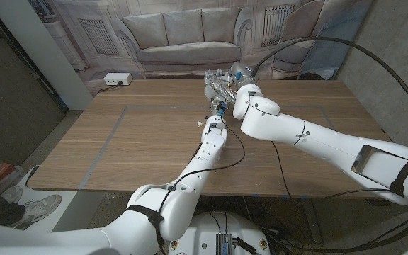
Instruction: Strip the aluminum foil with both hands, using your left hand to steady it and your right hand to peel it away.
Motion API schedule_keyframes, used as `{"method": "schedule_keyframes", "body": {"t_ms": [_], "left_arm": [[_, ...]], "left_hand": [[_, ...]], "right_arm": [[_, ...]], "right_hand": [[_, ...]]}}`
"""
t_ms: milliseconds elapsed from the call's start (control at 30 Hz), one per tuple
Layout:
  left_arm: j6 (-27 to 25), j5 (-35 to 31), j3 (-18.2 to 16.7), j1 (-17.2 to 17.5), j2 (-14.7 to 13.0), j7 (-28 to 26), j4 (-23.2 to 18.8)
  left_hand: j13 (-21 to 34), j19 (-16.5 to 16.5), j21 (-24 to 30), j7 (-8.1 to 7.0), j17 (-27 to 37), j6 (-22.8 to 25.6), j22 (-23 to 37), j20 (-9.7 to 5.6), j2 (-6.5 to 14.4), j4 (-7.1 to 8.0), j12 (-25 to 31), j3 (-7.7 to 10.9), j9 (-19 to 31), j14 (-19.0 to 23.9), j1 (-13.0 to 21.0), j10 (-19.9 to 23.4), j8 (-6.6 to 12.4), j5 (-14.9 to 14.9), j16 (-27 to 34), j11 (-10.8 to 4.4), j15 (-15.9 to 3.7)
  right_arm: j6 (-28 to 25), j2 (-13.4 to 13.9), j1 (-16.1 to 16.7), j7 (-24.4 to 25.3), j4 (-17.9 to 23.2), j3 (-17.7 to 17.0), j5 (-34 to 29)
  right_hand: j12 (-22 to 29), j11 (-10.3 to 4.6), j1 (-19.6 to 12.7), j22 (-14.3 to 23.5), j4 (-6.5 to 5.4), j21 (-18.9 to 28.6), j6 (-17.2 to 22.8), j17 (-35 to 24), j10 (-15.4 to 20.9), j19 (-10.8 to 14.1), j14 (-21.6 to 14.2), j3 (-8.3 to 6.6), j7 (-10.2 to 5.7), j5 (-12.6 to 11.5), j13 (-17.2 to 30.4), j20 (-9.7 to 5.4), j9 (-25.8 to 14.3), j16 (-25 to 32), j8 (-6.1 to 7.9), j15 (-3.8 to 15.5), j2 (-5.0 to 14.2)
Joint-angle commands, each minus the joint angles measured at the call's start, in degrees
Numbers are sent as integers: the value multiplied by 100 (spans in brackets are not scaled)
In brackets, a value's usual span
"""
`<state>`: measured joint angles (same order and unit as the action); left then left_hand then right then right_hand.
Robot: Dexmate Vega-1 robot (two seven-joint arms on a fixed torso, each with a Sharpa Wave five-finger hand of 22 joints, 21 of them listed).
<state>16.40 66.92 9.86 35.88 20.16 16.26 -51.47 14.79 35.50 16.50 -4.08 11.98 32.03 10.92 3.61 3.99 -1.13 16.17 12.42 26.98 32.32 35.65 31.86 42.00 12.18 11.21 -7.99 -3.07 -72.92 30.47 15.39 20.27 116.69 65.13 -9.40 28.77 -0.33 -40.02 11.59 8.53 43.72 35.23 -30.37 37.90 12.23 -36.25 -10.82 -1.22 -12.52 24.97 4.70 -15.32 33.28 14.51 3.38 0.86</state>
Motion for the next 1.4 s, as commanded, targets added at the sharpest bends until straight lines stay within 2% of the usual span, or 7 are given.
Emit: {"method": "schedule_keyframes", "body": {"t_ms": [33,367,633,800,1200,1333,1400], "left_arm": [[-288,194,-111,-66,53,8,-2],[-344,229,-154,-138,68,164,131],[-388,183,-148,-101,44,113,136],[-366,156,-141,-88,33,147,102],[-575,195,-146,-151,-14,281,268],[-856,435,-361,-580,5,1213,1161],[-916,365,-328,-301,50,635,636]], "left_hand": [[30,57,10,9,6,70,12,-8,-6,-28,31,13,23,31,17,40,49,-9,5,20,-580],[37,66,4,3,11,89,14,-13,-1,-30,51,4,44,43,28,67,91,-14,5,14,-591],[42,73,-1,-5,14,48,14,-18,-19,-32,55,-15,59,45,27,62,101,-19,3,1,-601],[44,69,-7,-1,15,45,14,-3,-35,-36,50,-27,67,32,27,40,115,-21,-4,6,-594],[58,-21,-73,11,16,-247,13,181,-331,-55,10,-212,89,-121,-67,-112,65,-49,-51,11,-494],[93,-162,-178,76,35,-1026,34,434,-754,127,-114,-628,-128,-520,-548,-560,-352,62,-73,146,-219],[101,-189,-196,45,38,-1197,36,483,-791,170,-129,-689,-201,-587,-632,-628,-466,88,-72,169,-193]], "right_arm": [[-210,-57,-391,-119,-217,435,145],[-153,-140,-425,63,-373,549,155],[221,-209,-19,598,-435,249,-34],[263,-239,15,648,-470,247,-136],[163,-302,-63,524,-534,303,-229],[79,-332,-135,468,-565,367,-238],[39,-347,-159,458,-572,389,-240]], "right_hand": [[67,-5,-113,26,-10,47,98,-87,30,15,-29,10,-7,-32,58,-53,-29,83,55,367,21],[396,-155,-597,37,82,97,520,-441,186,76,-152,14,-156,-85,294,-139,-163,419,286,555,78],[1445,-537,-1821,119,69,474,1680,-898,976,400,-938,-95,-373,-25,1030,-446,-694,1208,1207,911,609],[1618,-559,-1934,137,35,596,2029,-927,1266,448,-1163,-32,-398,50,1081,-508,-803,1372,1462,928,610],[1694,-548,-2094,155,12,719,2178,-904,1489,435,-1217,-2,-283,68,1053,-616,-850,1438,1604,935,651],[1716,-550,-2124,161,2,761,2211,-938,1533,444,-1245,10,-213,66,1060,-653,-880,1480,1643,931,657],[1724,-532,-2134,165,-6,782,2214,-976,1573,443,-1253,11,-177,63,1048,-647,-900,1503,1657,929,666]]}}
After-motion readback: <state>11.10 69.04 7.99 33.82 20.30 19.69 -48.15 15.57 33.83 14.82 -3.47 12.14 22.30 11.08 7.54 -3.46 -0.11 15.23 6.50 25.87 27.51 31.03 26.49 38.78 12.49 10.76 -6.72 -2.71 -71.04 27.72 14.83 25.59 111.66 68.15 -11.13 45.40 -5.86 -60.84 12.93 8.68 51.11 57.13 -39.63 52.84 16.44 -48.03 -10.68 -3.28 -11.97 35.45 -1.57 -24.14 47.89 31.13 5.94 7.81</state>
